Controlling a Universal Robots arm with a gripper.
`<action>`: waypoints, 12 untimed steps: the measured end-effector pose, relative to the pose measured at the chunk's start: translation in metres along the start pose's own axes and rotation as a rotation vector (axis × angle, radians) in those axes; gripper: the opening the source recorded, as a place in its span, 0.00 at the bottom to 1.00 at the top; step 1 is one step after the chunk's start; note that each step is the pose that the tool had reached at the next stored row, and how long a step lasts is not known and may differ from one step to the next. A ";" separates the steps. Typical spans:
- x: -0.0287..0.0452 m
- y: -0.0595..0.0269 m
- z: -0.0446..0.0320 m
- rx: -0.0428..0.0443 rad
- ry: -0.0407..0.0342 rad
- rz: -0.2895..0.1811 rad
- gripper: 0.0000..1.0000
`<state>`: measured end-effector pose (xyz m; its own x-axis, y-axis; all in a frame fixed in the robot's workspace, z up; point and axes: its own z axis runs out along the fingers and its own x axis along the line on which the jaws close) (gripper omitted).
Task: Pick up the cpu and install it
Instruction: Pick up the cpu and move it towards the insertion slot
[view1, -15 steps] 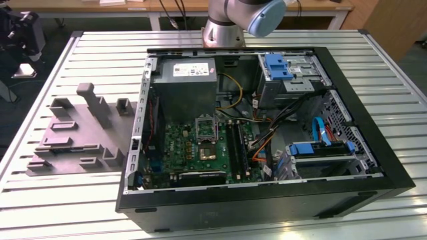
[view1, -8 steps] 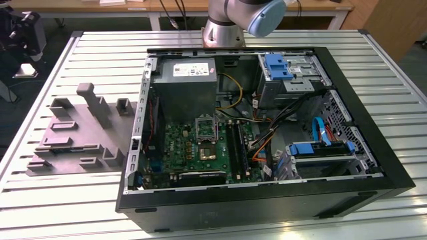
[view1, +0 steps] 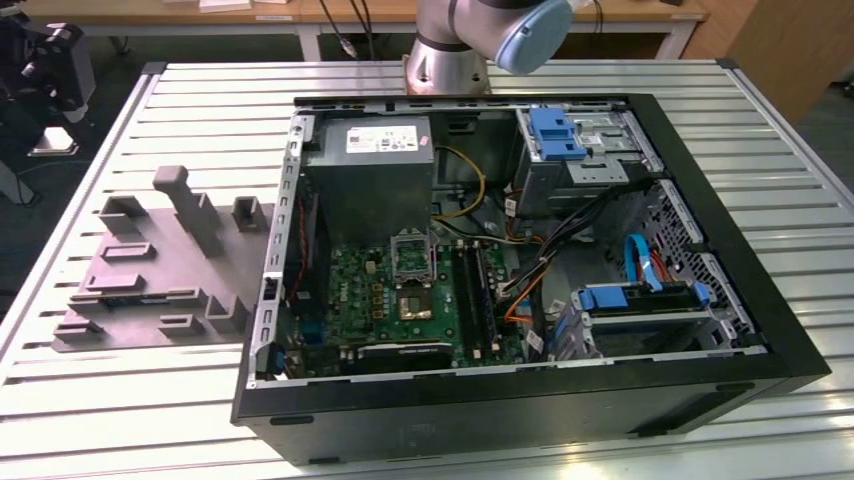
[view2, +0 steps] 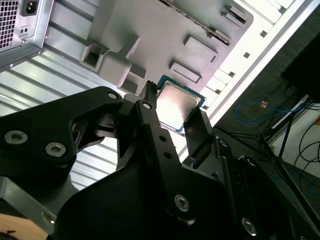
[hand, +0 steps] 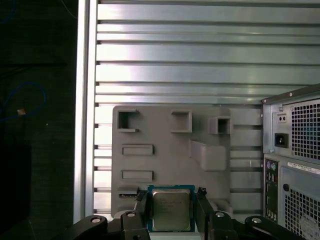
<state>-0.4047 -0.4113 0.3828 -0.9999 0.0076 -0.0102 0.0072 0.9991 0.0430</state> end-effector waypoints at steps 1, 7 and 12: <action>-0.0003 0.0000 0.0000 0.0000 0.0000 0.000 0.47; -0.0019 0.0000 0.0000 0.0001 0.0001 0.000 0.47; -0.0033 0.0000 0.0001 0.0000 0.0000 0.000 0.47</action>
<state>-0.4013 -0.4113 0.3827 -0.9999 0.0076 -0.0103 0.0072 0.9990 0.0430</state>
